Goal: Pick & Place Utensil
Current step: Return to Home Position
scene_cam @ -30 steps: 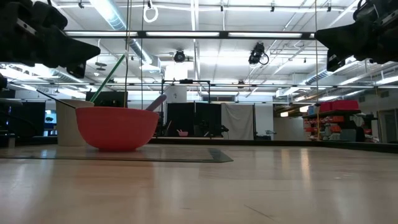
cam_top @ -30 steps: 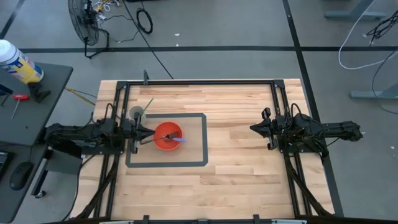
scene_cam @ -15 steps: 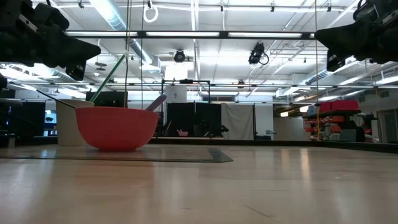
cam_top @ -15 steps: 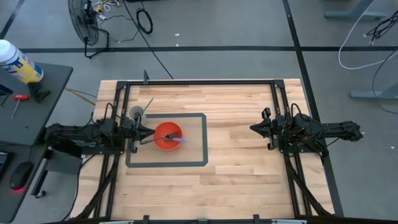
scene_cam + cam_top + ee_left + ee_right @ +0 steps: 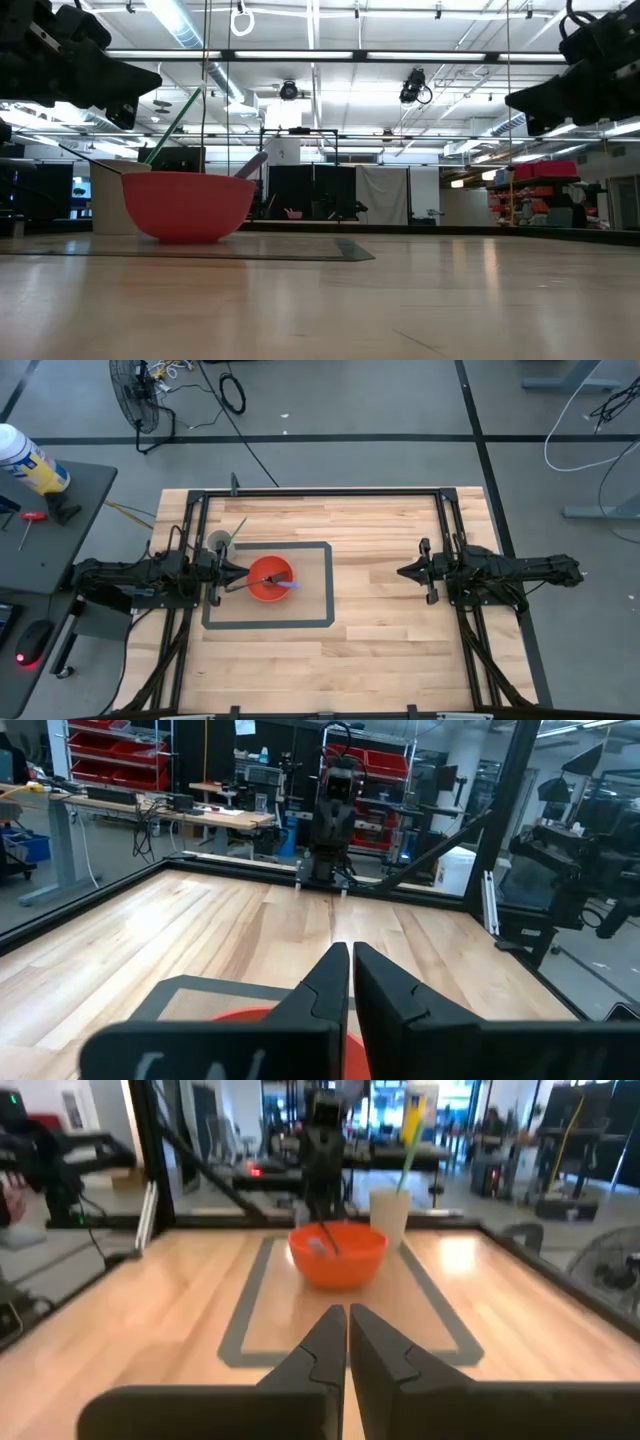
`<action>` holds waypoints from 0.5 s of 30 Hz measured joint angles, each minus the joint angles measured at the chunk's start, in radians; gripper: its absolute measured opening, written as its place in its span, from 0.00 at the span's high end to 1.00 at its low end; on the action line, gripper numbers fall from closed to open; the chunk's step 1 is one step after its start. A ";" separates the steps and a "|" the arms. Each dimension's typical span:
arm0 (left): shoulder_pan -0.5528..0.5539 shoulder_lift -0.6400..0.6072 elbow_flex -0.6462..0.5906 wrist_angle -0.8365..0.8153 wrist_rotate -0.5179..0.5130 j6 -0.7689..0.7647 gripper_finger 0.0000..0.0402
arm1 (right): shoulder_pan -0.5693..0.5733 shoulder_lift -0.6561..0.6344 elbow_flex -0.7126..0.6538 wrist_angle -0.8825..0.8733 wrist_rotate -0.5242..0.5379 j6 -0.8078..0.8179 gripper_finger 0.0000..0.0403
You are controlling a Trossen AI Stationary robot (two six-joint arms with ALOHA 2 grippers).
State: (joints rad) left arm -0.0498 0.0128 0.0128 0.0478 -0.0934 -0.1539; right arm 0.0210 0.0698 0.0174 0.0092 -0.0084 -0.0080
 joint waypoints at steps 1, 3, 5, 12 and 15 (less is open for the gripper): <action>0.000 0.000 0.000 0.000 0.000 0.000 0.94 | 0.000 0.002 0.000 -0.007 0.001 0.000 0.94; 0.000 0.000 0.000 0.000 0.000 0.000 0.94 | 0.000 0.006 0.000 -0.003 0.000 -0.001 0.94; 0.000 0.000 0.000 0.000 0.000 0.000 0.94 | 0.000 0.006 0.000 -0.002 0.000 0.000 0.94; 0.000 0.000 0.000 0.000 0.000 0.000 0.94 | 0.000 0.006 0.000 -0.002 0.000 -0.001 0.94; 0.000 0.000 0.000 0.000 0.000 0.000 0.94 | 0.000 0.006 0.000 -0.002 0.000 -0.001 0.94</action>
State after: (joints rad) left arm -0.0498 0.0128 0.0128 0.0483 -0.0929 -0.1543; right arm 0.0212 0.0761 0.0170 0.0069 -0.0082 -0.0088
